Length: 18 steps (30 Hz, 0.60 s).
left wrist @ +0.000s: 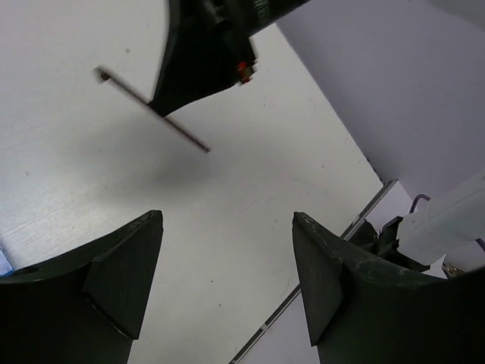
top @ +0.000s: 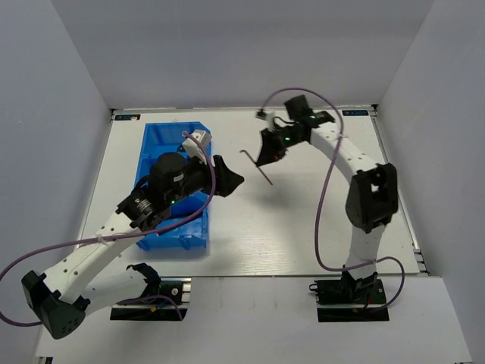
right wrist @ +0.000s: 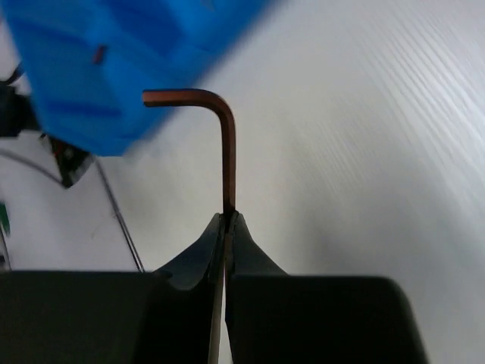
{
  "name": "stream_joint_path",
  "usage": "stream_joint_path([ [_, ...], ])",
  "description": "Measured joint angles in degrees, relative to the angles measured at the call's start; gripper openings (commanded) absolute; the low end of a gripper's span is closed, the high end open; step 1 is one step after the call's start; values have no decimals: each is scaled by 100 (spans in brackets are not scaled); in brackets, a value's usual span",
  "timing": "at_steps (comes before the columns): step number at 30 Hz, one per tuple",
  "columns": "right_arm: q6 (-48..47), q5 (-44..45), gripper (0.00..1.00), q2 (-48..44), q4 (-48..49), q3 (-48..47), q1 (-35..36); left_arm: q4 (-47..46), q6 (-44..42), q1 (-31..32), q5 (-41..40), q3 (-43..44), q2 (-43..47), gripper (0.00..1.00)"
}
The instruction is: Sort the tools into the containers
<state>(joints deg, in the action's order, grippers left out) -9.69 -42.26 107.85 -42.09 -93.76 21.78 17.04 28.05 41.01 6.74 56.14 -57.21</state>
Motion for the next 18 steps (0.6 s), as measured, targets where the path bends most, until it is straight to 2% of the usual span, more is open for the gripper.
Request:
stream_joint_path([
  [6, -1143, -997, 0, 1532, -649, -2573, 1517, -105, -177, 0, 55, 197, 385, 79],
  [9, -1416, -1268, 0, 2317, -713, -3394, 2144, -173, -256, 0, 153, 81, 761, 79],
  [14, -1698, -1252, 0, 2564, -695, -3233, 2747, -334, -332, 0, 304, -339, 1543, 79],
  [18, -1742, -1032, 0, 2564, -468, -3080, 3176, -422, -363, 0, 374, -468, 1799, 79],
])
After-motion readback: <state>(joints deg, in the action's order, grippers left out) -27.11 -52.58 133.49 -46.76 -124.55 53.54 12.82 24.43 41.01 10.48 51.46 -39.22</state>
